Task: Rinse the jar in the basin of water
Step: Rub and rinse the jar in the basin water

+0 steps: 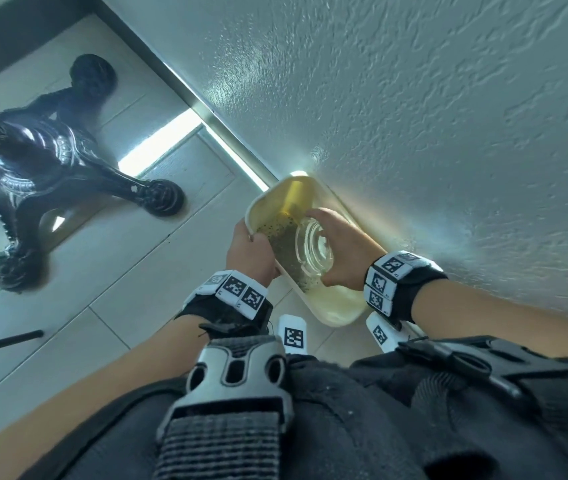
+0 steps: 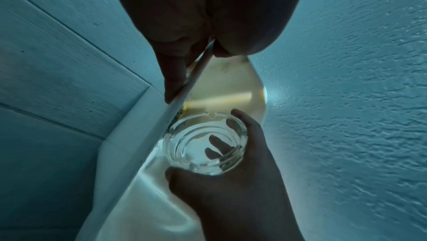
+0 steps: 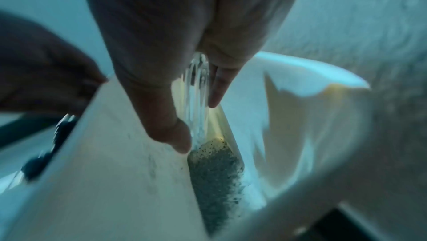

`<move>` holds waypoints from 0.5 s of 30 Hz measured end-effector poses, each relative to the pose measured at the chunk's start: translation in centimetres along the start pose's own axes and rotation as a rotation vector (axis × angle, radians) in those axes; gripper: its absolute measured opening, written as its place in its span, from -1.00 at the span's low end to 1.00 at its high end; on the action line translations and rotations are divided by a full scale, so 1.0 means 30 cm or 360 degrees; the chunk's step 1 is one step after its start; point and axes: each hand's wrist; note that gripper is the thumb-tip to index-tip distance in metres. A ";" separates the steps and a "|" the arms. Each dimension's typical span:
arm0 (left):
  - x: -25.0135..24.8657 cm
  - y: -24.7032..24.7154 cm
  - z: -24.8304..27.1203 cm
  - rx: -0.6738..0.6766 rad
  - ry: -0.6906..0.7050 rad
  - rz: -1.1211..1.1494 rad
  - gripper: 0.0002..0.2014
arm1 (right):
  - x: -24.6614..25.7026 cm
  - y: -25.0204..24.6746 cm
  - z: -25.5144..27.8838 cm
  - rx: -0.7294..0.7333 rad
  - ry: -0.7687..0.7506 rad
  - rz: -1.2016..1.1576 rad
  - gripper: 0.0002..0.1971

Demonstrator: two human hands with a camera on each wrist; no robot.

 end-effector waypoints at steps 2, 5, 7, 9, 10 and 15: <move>-0.001 0.001 0.004 -0.0020 0.0009 -0.0013 -0.53 | 0.021 0.017 -0.002 0.0149 -0.0082 0.0299 0.12; 0.001 0.002 0.007 -0.0027 0.0013 -0.0010 -0.53 | 0.064 0.081 -0.005 0.0350 -0.0206 0.0419 0.09; 0.001 0.000 0.009 -0.0025 0.0016 -0.0019 -0.53 | 0.067 0.096 -0.010 0.0411 -0.0222 0.0335 0.10; 0.000 0.000 0.014 -0.0005 0.0004 -0.0020 -0.53 | 0.055 0.080 -0.013 0.0350 -0.0101 0.0263 0.09; -0.003 0.001 0.015 0.0000 -0.0006 -0.0012 -0.52 | 0.050 0.072 -0.014 0.0309 -0.0067 0.0294 0.08; 0.008 0.005 0.007 -0.0013 0.0003 -0.0059 -0.50 | 0.058 0.083 -0.005 0.0436 -0.0153 0.0274 0.11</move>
Point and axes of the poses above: each hand's wrist, its own z-axis away from the middle knuckle, its own y-axis out of the palm, x = y × z, and after that the axes turned 9 degrees about -y, right-handed
